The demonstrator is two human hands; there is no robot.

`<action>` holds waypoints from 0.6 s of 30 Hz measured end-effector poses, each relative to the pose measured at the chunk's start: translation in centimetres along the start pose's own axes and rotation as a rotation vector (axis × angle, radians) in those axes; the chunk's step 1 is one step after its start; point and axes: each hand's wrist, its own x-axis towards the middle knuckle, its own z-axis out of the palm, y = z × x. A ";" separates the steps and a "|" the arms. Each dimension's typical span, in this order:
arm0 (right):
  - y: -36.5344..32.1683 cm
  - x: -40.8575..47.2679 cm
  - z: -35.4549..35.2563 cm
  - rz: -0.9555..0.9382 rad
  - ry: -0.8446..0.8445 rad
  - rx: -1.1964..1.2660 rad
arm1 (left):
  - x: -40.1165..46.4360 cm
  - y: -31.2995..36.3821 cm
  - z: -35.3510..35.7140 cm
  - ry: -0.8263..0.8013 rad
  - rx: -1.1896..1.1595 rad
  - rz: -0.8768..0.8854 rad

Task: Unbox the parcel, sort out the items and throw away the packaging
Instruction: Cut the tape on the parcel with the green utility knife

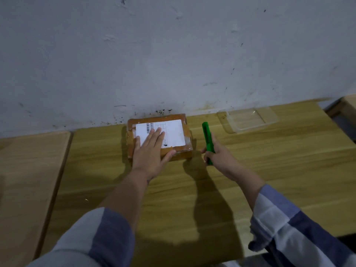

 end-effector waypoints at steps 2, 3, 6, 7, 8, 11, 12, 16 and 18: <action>0.1 -0.5 0.5 -0.033 0.107 -0.102 | -0.4 0.1 0.0 0.000 0.003 0.000; 0.1 -0.6 0.7 -0.055 0.155 -0.146 | -0.5 0.2 0.1 -0.001 0.004 -0.001; -0.2 -0.9 1.1 -0.116 0.237 -0.311 | -0.8 0.5 -0.1 -0.011 0.012 -0.007; -0.4 -1.0 1.3 -0.128 0.246 -0.395 | -0.9 0.5 -0.1 -0.015 0.014 -0.008; -0.6 -1.0 1.5 -0.139 0.255 -0.479 | -0.9 0.5 -0.2 -0.018 0.013 -0.009; -1.0 -1.1 2.1 -0.150 0.272 -0.615 | -1.0 0.6 -0.2 -0.020 0.007 -0.013; -1.1 -1.2 2.2 -0.154 0.272 -0.645 | -1.0 0.6 -0.2 -0.019 0.007 -0.013; -1.5 -1.5 2.2 -0.167 0.286 -0.688 | -0.9 0.5 -0.2 -0.017 -0.001 -0.007; -1.7 -1.5 2.3 -0.165 0.304 -0.708 | -0.9 0.4 -0.2 -0.018 0.011 -0.009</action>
